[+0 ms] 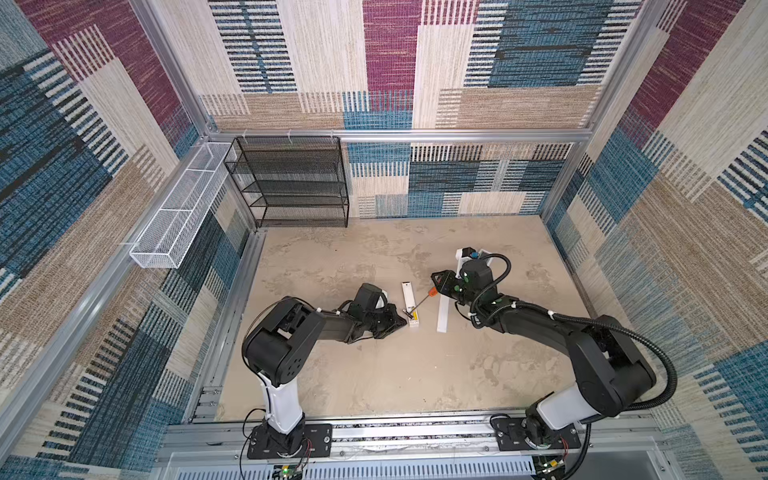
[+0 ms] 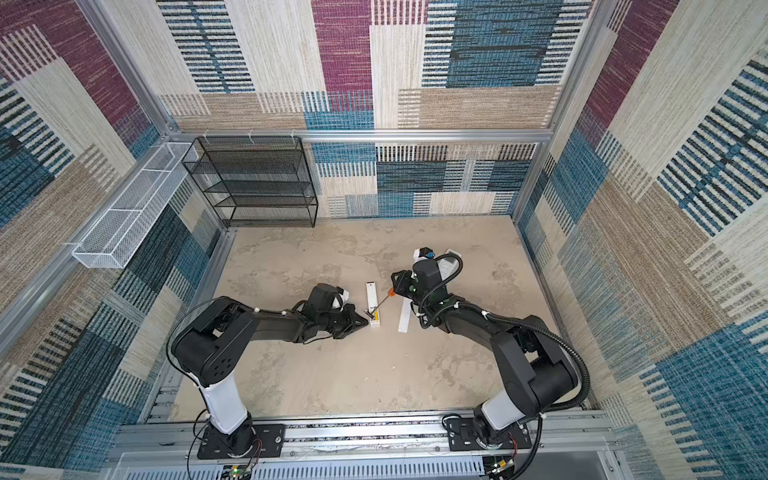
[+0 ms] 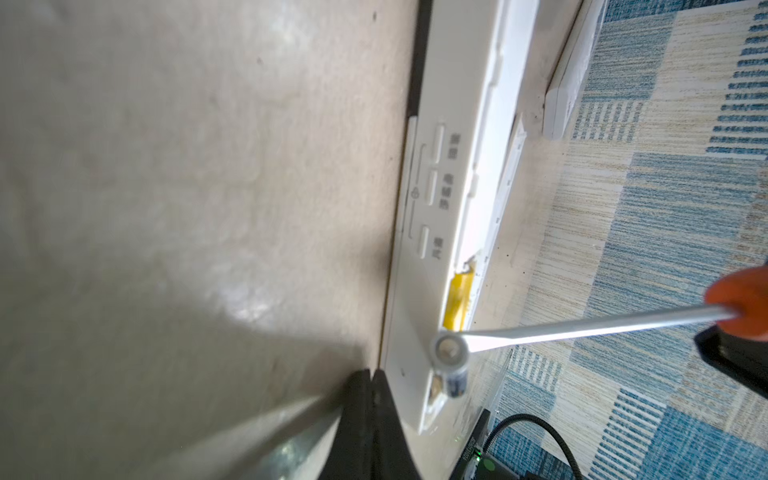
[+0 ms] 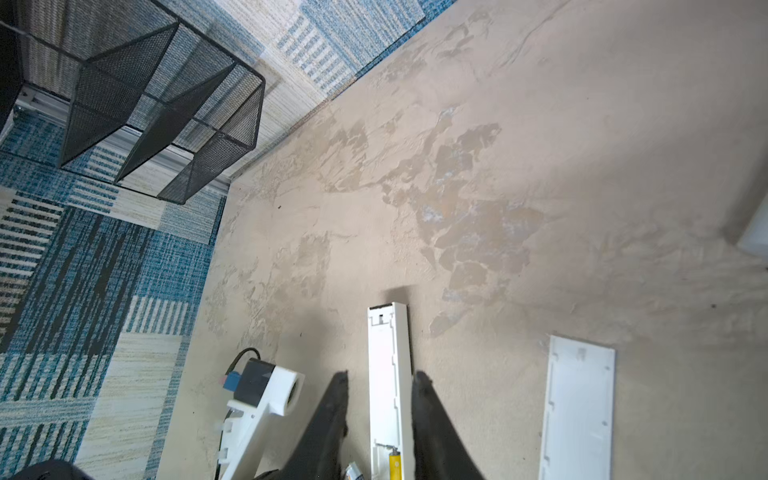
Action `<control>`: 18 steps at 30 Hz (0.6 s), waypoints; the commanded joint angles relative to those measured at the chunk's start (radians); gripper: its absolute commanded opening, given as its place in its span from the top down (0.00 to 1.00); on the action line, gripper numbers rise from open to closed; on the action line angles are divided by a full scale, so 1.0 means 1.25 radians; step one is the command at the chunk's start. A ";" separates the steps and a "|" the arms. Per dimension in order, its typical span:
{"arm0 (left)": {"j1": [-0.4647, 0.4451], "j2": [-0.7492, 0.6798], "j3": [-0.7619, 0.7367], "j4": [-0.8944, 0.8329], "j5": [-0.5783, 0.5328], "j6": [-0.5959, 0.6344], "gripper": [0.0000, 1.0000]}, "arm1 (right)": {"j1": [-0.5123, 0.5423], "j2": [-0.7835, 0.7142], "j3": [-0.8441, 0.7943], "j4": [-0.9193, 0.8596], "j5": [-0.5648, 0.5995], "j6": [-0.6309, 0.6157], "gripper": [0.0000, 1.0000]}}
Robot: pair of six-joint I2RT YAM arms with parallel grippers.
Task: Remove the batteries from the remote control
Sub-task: 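Lever the dark battery up and out of the compartment with the screwdriver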
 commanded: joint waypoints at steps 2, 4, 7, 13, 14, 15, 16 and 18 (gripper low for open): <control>-0.004 0.003 0.005 -0.010 -0.016 0.016 1.00 | 0.008 -0.009 0.008 0.002 0.012 -0.010 1.00; -0.003 0.003 0.006 -0.010 -0.018 0.015 1.00 | 0.011 -0.008 0.008 0.000 0.012 -0.009 1.00; -0.003 0.002 0.006 -0.017 -0.020 0.018 1.00 | 0.014 -0.007 0.008 -0.002 0.014 -0.009 1.00; -0.004 -0.008 0.002 -0.035 -0.028 0.025 1.00 | 0.017 -0.012 0.012 -0.012 0.018 -0.015 1.00; -0.003 -0.009 0.001 -0.039 -0.027 0.027 1.00 | 0.017 -0.013 0.013 -0.013 0.019 -0.017 1.00; -0.004 -0.012 0.000 -0.041 -0.028 0.029 1.00 | 0.018 -0.014 0.013 -0.014 0.020 -0.018 1.00; -0.003 -0.014 -0.001 -0.045 -0.029 0.030 1.00 | 0.018 -0.016 0.013 -0.016 0.022 -0.019 1.00; -0.002 -0.020 0.000 -0.061 -0.031 0.038 1.00 | 0.018 -0.022 0.015 -0.019 0.028 -0.024 1.00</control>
